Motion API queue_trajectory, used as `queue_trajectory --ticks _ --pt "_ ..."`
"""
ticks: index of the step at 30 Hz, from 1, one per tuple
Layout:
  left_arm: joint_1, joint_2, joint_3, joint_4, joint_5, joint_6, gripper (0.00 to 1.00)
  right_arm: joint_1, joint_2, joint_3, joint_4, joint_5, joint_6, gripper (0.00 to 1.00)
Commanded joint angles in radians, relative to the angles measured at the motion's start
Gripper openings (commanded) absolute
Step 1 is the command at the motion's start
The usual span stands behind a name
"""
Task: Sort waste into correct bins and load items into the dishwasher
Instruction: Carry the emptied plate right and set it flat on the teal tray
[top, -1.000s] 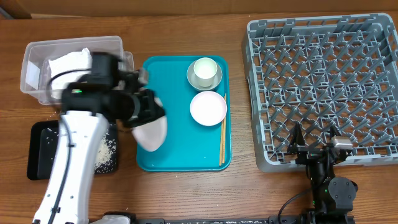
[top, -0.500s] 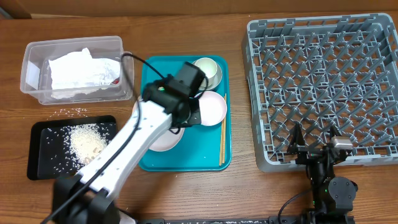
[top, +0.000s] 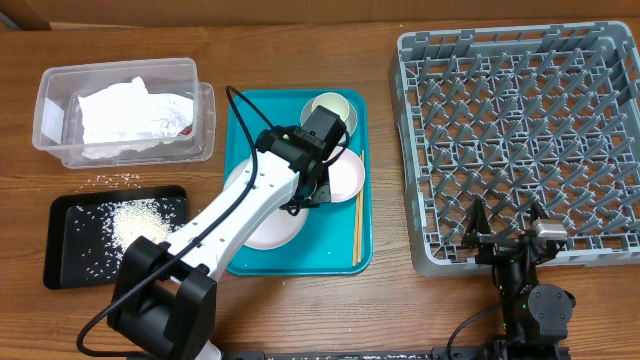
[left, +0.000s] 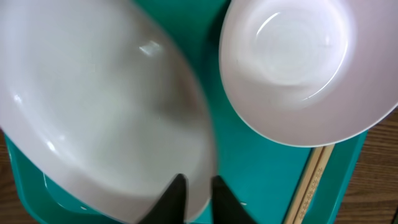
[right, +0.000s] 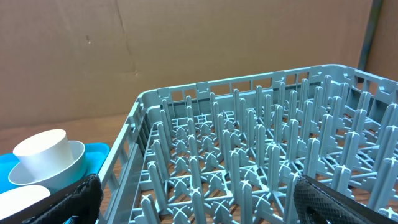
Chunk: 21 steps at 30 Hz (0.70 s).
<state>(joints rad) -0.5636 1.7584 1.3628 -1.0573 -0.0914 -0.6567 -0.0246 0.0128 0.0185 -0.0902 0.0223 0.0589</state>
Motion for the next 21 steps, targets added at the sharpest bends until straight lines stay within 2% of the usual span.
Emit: queue_trajectory --ticks 1,10,15,18,21 --pt "-0.007 0.009 -0.002 -0.001 -0.012 -0.009 0.24 -0.004 -0.010 -0.010 0.006 -0.005 -0.004 1.00" --pt "-0.005 0.009 0.055 -0.077 -0.017 0.027 0.15 -0.004 -0.010 -0.010 0.006 -0.005 -0.004 1.00" --pt "0.003 0.008 0.185 -0.200 -0.058 0.036 0.11 -0.004 -0.010 -0.010 0.006 -0.005 -0.004 1.00" --pt "0.004 0.007 0.286 -0.287 -0.113 0.035 0.04 -0.004 -0.010 -0.010 0.006 -0.005 -0.004 1.00" --pt "0.005 0.006 0.389 -0.362 -0.188 0.016 0.05 -0.004 -0.010 -0.010 0.006 -0.005 -0.004 1.00"
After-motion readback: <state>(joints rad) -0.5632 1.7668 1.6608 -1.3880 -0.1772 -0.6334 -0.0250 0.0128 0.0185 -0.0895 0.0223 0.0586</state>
